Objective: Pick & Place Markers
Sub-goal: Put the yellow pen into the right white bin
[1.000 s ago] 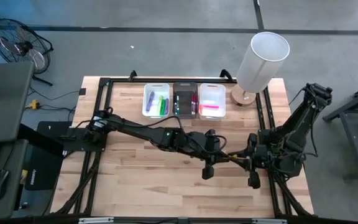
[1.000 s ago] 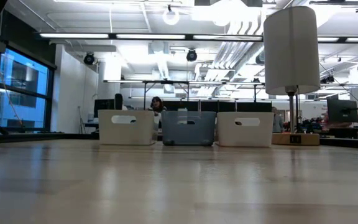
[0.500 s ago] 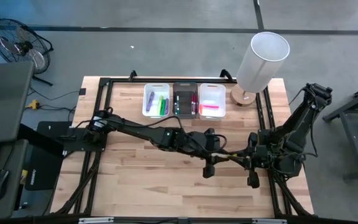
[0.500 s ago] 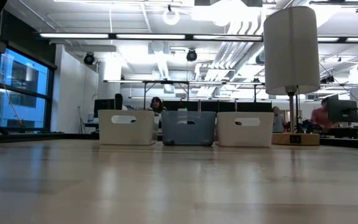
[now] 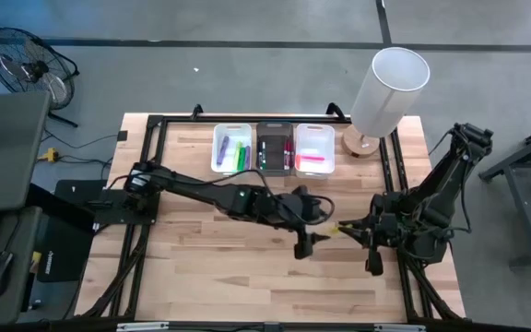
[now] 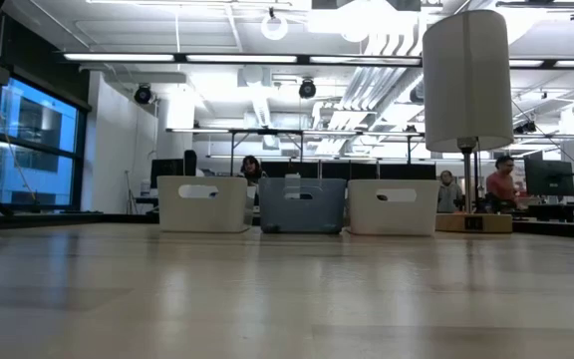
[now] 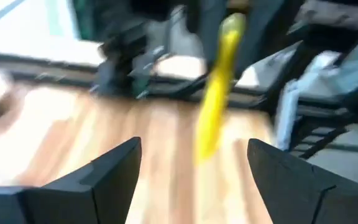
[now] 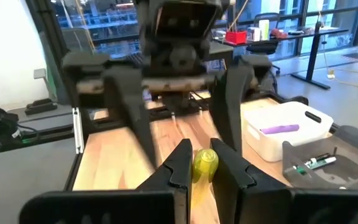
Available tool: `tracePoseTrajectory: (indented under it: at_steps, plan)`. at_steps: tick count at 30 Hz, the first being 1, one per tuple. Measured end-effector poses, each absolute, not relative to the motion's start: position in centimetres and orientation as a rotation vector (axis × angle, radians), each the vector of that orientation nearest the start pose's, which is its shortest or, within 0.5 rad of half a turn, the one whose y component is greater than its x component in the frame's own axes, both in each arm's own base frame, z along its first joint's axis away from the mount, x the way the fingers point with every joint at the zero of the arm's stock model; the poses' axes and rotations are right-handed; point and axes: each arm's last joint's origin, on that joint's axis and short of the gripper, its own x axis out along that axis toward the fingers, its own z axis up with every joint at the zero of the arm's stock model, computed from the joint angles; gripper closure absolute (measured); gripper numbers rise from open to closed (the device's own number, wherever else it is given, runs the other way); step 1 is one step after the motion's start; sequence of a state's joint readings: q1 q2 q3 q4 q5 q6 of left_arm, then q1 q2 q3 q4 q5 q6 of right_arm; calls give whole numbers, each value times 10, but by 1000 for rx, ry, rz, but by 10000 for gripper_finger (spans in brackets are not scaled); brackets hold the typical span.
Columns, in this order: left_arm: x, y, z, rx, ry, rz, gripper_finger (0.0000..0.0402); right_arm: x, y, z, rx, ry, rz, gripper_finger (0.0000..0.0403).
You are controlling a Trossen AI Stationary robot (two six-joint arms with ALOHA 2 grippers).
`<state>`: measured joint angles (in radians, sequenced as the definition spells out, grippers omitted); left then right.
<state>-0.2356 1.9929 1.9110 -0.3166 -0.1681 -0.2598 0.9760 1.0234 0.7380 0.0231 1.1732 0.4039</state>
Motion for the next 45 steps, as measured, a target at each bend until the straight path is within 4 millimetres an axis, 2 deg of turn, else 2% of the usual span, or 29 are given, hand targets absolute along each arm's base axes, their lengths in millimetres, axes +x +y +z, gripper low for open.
tracePoseTrajectory:
  at_steps: [7,9,11,16,20,25,27,33,40,45]
  plan:
    - [422,-92,369,-127,479,157,111,135,153,290,212,139,-211,376]
    - [414,-89,371,-125,527,212,111,134,152,287,225,160,-205,376]
    - [396,-84,370,-85,641,289,111,134,151,285,232,178,-201,376]
    - [374,-78,365,-62,792,408,111,132,149,279,251,226,-192,376]
    - [364,-75,367,-71,824,464,117,131,148,275,265,257,-195,376]
    - [350,-74,374,-73,797,456,156,130,147,273,269,279,-190,376]
    - [343,-75,368,-59,823,455,173,130,147,273,266,280,-190,376]
    - [319,-69,352,-130,761,451,212,129,146,271,254,290,-192,376]
    - [280,-59,333,-268,597,425,220,131,144,271,252,294,-204,376]
    - [251,-51,325,-309,492,417,220,142,135,270,268,311,-246,376]
